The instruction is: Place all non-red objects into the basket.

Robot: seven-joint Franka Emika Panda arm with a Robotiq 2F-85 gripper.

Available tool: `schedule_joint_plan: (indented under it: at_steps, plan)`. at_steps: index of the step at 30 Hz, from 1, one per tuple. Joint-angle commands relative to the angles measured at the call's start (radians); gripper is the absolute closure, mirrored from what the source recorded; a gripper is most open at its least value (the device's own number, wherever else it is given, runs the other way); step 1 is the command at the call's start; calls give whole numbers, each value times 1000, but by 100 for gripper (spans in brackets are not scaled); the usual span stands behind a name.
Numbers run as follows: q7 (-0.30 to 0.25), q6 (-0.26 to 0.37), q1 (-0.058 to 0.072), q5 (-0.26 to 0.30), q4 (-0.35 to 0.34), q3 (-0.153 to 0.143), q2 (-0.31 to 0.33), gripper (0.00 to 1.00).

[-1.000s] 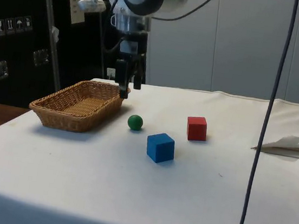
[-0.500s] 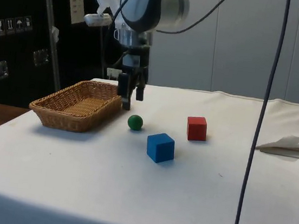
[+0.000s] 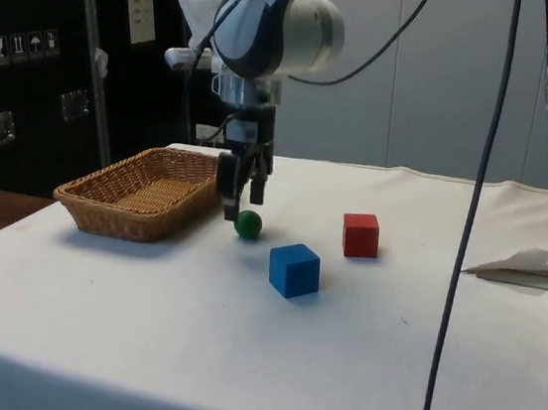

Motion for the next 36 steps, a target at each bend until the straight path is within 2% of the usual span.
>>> schedule_joint_plan:
  at_steps: [1, 7, 8, 9, 15, 16, 17, 18, 19, 20, 22, 23, 25, 26, 27, 28, 34, 35, 36]
  plan:
    - [-18, 12, -12, 25, 3, 16, 5, 0]
    - [-43, 25, -9, 59, 8, 17, 32, 0]
    - [-34, 19, 0, 47, 7, 5, 36, 0]
    - [-46, 33, -7, 63, 9, 16, 38, 0]
    - [-47, 52, -7, 66, 11, 19, 56, 0]
    - [-35, 37, 0, 50, 9, 8, 53, 0]
    - [-46, 54, -7, 66, 11, 20, 58, 0]
    - [-46, 55, -7, 66, 11, 20, 60, 0]
    - [-46, 57, -8, 66, 11, 20, 61, 3]
    - [-46, 59, -8, 66, 12, 21, 64, 20]
    - [-46, 60, -8, 66, 12, 21, 65, 42]
    - [-46, 61, -8, 66, 12, 21, 66, 59]
    - [-46, 62, -8, 66, 12, 21, 66, 81]
    - [-35, 49, 0, 51, 10, 10, 64, 92]
    - [-46, 62, -8, 66, 12, 21, 67, 92]
    - [-46, 62, -8, 66, 12, 21, 67, 100]
    - [-46, 63, -8, 66, 12, 21, 68, 100]
    - [-35, 50, 0, 51, 10, 10, 65, 100]
    - [-46, 63, -8, 66, 12, 21, 68, 100]
